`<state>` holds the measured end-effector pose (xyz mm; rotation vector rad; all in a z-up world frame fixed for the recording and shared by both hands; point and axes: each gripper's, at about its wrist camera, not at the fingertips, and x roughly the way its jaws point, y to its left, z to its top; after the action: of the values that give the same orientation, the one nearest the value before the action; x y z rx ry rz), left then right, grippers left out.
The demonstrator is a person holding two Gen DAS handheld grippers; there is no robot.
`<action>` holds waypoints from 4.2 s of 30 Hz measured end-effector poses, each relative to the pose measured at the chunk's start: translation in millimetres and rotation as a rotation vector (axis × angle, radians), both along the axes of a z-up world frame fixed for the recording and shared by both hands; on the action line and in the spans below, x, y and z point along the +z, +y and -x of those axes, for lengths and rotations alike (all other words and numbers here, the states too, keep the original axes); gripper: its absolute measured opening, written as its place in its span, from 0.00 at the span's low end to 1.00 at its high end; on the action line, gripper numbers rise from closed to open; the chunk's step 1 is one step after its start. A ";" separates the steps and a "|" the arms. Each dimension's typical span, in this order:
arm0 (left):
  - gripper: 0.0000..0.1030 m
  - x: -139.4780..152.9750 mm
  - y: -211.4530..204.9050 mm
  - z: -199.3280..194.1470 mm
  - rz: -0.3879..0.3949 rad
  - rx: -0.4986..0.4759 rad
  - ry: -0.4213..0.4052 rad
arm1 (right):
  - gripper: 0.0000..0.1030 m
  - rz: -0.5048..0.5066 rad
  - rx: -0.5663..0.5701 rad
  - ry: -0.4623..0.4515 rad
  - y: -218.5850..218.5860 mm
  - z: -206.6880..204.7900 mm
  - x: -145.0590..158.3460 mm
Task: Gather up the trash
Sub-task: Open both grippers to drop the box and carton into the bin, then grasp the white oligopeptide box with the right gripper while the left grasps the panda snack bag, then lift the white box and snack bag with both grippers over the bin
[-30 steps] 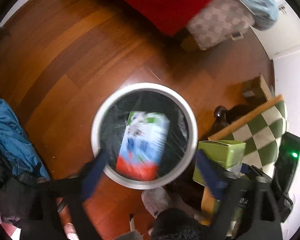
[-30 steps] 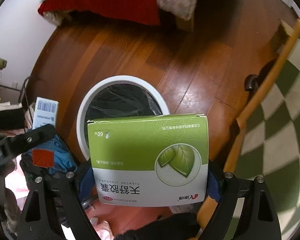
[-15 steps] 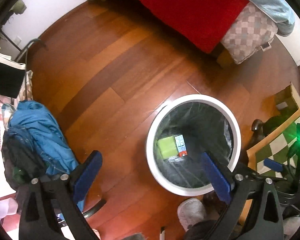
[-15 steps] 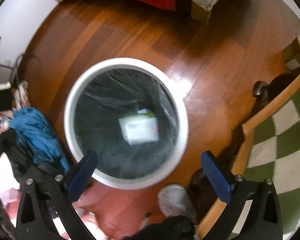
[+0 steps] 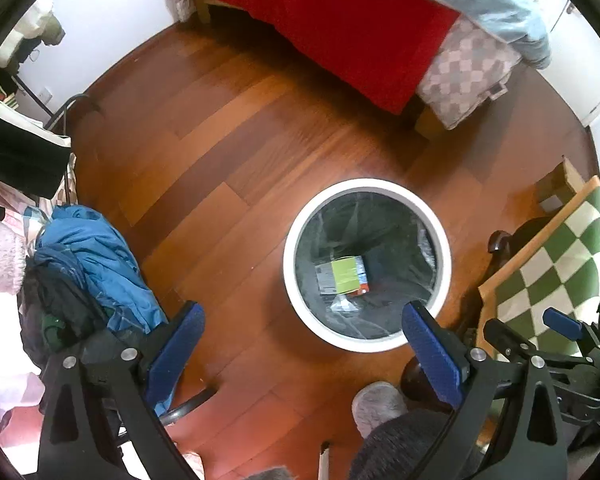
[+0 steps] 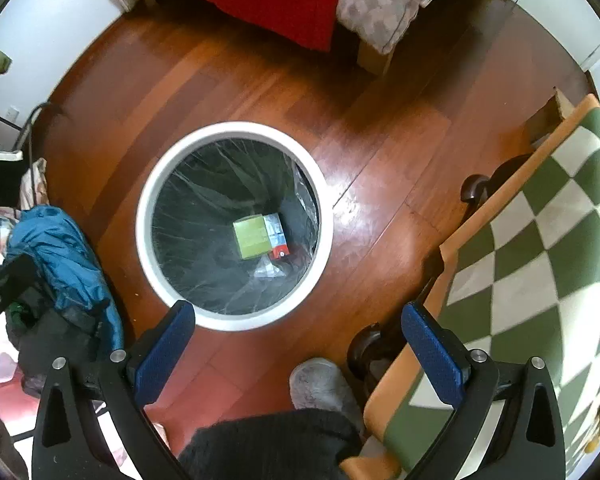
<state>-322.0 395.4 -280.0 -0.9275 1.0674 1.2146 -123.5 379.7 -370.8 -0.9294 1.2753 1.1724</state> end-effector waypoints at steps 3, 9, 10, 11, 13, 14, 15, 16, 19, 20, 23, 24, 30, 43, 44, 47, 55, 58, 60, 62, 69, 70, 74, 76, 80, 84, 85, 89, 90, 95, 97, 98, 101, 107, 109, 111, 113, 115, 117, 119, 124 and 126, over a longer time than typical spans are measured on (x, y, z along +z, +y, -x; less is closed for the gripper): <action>0.98 22.9 -12.5 -2.4 -0.037 -0.012 -0.012 | 1.00 -0.044 -0.008 0.006 -15.4 -2.8 26.4; 0.98 70.6 -44.0 -9.5 -0.137 -0.045 -0.020 | 1.00 -0.147 -0.020 0.013 -48.9 -9.0 82.0; 0.98 80.2 -51.2 -10.1 -0.159 -0.050 -0.020 | 1.00 -0.167 -0.025 0.016 -56.4 -10.8 92.2; 0.98 87.9 -57.6 -10.6 -0.177 -0.055 -0.022 | 1.00 -0.188 -0.030 0.022 -64.2 -12.5 102.5; 0.98 105.0 -71.8 -10.7 -0.215 -0.063 -0.026 | 1.00 -0.225 -0.033 0.030 -79.7 -14.5 120.9; 0.98 112.9 -79.0 -11.2 -0.235 -0.068 -0.027 | 1.00 -0.242 -0.035 0.034 -87.4 -15.7 129.5; 0.98 119.8 -85.5 -11.6 -0.250 -0.071 -0.027 | 1.00 -0.258 -0.038 0.040 -94.2 -17.3 136.9; 0.98 129.1 -93.9 -11.9 -0.270 -0.070 -0.028 | 1.00 -0.276 -0.043 0.046 -101.9 -19.3 145.3; 0.98 149.2 -115.4 -18.9 -0.306 -0.059 -0.009 | 1.00 -0.334 -0.058 0.069 -127.2 -25.0 172.1; 0.98 154.5 -120.8 -22.3 -0.319 -0.054 0.003 | 1.00 -0.354 -0.067 0.083 -136.2 -28.4 180.9; 0.98 169.9 -138.0 -40.6 -0.357 -0.072 0.000 | 1.00 -0.406 -0.106 0.130 -164.6 -42.5 203.1; 0.98 172.5 -142.7 -48.0 -0.362 -0.083 -0.009 | 1.00 -0.421 -0.128 0.147 -176.5 -50.3 209.6; 0.98 163.1 -168.7 -137.1 -0.357 -0.209 -0.046 | 1.00 -0.457 -0.282 0.199 -244.3 -117.5 223.0; 1.00 23.8 -233.0 -436.3 -0.090 -0.644 0.003 | 0.82 -0.279 -0.768 -0.045 -416.4 -392.0 163.2; 1.00 10.2 -239.2 -459.6 -0.068 -0.672 0.024 | 0.79 -0.246 -0.776 -0.076 -425.9 -414.0 155.8; 1.00 -12.3 -255.2 -498.1 -0.045 -0.730 0.095 | 0.78 -0.124 -0.758 -0.138 -445.0 -476.4 123.4; 1.00 -31.5 -275.9 -529.9 -0.033 -0.780 0.145 | 0.74 0.026 -0.588 -0.143 -442.1 -551.6 47.7; 1.00 -27.7 -279.7 -533.8 -0.026 -0.785 0.124 | 0.71 0.013 -0.563 -0.108 -431.8 -556.6 35.2; 1.00 -22.3 -282.4 -537.4 -0.024 -0.793 0.102 | 0.51 -0.005 -0.573 -0.073 -426.2 -557.3 28.8; 1.00 -13.7 -287.2 -538.3 -0.003 -0.800 0.058 | 0.48 -0.030 -0.604 -0.042 -428.6 -558.3 26.7; 0.99 -32.6 -304.1 -565.6 0.117 -0.838 0.008 | 0.44 -0.031 -0.847 -0.024 -474.9 -563.6 33.9; 0.99 -38.5 -307.0 -571.1 0.152 -0.848 -0.005 | 0.44 -0.029 -0.854 -0.012 -477.1 -564.0 32.4; 0.97 -47.5 -316.4 -587.7 0.177 -0.889 -0.007 | 0.50 -0.022 -0.872 0.027 -481.9 -568.9 23.1; 0.86 -48.0 -323.8 -593.8 0.166 -0.919 -0.002 | 0.50 -0.028 -0.863 0.012 -478.2 -568.8 22.9; 0.61 -50.9 -336.6 -598.3 0.203 -0.936 -0.034 | 0.50 -0.031 -0.836 -0.017 -472.5 -564.4 22.8; 0.51 -42.9 -348.2 -599.0 0.147 -0.948 -0.021 | 0.40 -0.036 -0.797 -0.042 -464.5 -562.0 22.5; 0.50 -39.2 -350.9 -598.6 0.127 -0.950 -0.018 | 0.40 -0.047 -0.792 -0.035 -464.4 -560.9 24.5; 0.49 -15.4 -349.9 -587.2 0.034 -0.923 -0.031 | 0.39 -0.102 -0.803 -0.050 -469.5 -552.7 48.2; 0.49 -5.9 -348.5 -583.9 0.006 -0.912 -0.039 | 0.39 -0.113 -0.805 -0.053 -469.8 -550.4 55.0; 0.49 37.8 -333.1 -560.1 -0.106 -0.843 -0.060 | 0.39 -0.167 -0.828 -0.094 -470.5 -532.0 89.1; 0.49 52.3 -320.9 -543.5 -0.146 -0.820 -0.074 | 0.39 -0.188 -0.836 -0.102 -469.4 -521.1 99.8; 0.49 63.9 -315.9 -534.8 -0.168 -0.805 -0.085 | 0.39 -0.200 -0.838 -0.107 -467.4 -514.8 105.7; 0.49 83.8 -286.9 -513.2 -0.206 -0.778 -0.106 | 0.39 -0.241 -0.837 -0.112 -456.4 -491.7 123.9; 0.49 125.7 -242.6 -449.3 -0.282 -0.702 -0.142 | 0.38 -0.318 -0.797 -0.095 -421.8 -449.7 151.8; 0.49 140.3 -227.8 -420.8 -0.314 -0.669 -0.143 | 0.38 -0.348 -0.771 -0.085 -403.7 -430.5 162.0; 0.49 151.2 -215.5 -397.6 -0.339 -0.641 -0.141 | 0.38 -0.379 -0.747 -0.069 -386.0 -410.7 171.5; 0.49 164.4 -196.2 -365.9 -0.368 -0.600 -0.135 | 0.38 -0.411 -0.714 -0.052 -363.9 -389.1 181.8; 0.49 171.7 -182.1 -342.6 -0.384 -0.568 -0.132 | 0.38 -0.434 -0.681 -0.037 -344.0 -369.7 189.7; 0.49 177.7 -165.8 -314.1 -0.391 -0.524 -0.137 | 0.38 -0.458 -0.641 -0.011 -319.0 -346.2 197.3; 0.49 182.4 -149.1 -286.5 -0.401 -0.487 -0.132 | 0.38 -0.478 -0.594 0.016 -293.3 -319.3 203.9; 0.49 175.3 -111.0 -227.9 -0.385 -0.399 -0.124 | 0.38 -0.487 -0.460 0.076 -222.9 -244.9 205.4; 0.49 158.8 -87.7 -196.9 -0.334 -0.347 -0.137 | 0.38 -0.473 -0.410 0.103 -195.1 -216.6 198.6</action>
<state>-125.1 307.7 -121.2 -0.5329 0.8409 0.9853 93.1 184.6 -172.2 -0.2484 1.1285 1.1288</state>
